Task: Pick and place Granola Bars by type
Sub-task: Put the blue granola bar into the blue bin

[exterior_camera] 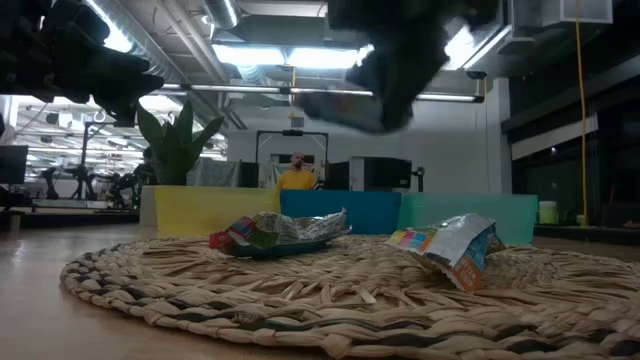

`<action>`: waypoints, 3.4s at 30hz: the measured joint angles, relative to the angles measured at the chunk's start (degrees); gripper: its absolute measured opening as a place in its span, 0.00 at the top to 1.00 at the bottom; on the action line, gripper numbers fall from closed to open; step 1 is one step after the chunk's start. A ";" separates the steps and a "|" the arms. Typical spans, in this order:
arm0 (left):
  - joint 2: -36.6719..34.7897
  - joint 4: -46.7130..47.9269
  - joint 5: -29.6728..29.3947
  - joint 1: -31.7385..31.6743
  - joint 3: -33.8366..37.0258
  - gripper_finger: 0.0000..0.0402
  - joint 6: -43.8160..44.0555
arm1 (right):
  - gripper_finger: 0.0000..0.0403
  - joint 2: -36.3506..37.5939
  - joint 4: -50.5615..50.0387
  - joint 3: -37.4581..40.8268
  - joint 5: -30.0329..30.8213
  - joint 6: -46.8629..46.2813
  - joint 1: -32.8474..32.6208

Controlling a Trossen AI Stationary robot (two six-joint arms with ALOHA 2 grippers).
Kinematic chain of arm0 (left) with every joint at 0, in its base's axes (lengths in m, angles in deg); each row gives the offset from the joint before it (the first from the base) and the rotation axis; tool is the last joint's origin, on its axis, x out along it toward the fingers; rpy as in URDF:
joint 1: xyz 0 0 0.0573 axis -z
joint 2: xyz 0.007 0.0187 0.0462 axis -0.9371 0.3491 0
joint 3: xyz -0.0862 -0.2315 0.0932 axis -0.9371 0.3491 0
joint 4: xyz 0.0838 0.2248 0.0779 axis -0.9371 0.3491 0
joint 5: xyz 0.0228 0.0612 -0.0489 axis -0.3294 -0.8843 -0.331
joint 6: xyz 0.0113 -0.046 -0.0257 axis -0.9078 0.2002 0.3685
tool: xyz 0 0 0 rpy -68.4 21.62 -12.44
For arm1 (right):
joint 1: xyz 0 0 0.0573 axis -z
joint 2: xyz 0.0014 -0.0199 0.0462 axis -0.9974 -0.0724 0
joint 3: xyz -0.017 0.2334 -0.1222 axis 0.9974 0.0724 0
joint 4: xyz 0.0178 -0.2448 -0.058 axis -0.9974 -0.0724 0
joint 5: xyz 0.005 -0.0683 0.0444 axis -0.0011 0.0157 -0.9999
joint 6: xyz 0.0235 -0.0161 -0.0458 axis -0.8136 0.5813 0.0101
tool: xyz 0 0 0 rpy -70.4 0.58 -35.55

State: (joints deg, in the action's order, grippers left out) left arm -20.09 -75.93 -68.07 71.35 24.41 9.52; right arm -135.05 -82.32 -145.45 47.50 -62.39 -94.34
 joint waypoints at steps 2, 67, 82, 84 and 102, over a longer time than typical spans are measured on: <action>0.00 0.00 0.00 -0.01 0.00 0.64 0.00 | 0.82 0.00 -1.87 -2.90 0.23 -0.95 0.26; 0.00 0.00 0.02 -0.01 0.00 0.64 0.00 | 0.82 6.61 1.60 -16.96 -15.33 10.56 44.84; 0.00 0.00 0.02 0.00 0.00 0.64 0.00 | 0.82 -4.87 1.69 -16.92 -15.33 10.19 44.81; 0.00 0.00 0.02 -0.01 0.00 0.64 0.01 | 0.82 -5.84 2.08 -16.92 -15.29 10.19 44.79; 0.00 0.00 0.02 0.00 0.00 0.64 0.00 | 0.82 -7.65 16.57 1.07 -11.34 6.54 44.55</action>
State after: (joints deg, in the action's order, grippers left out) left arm -20.10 -75.93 -68.05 71.34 24.41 9.52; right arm -142.70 -65.75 -144.38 36.16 -55.85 -49.79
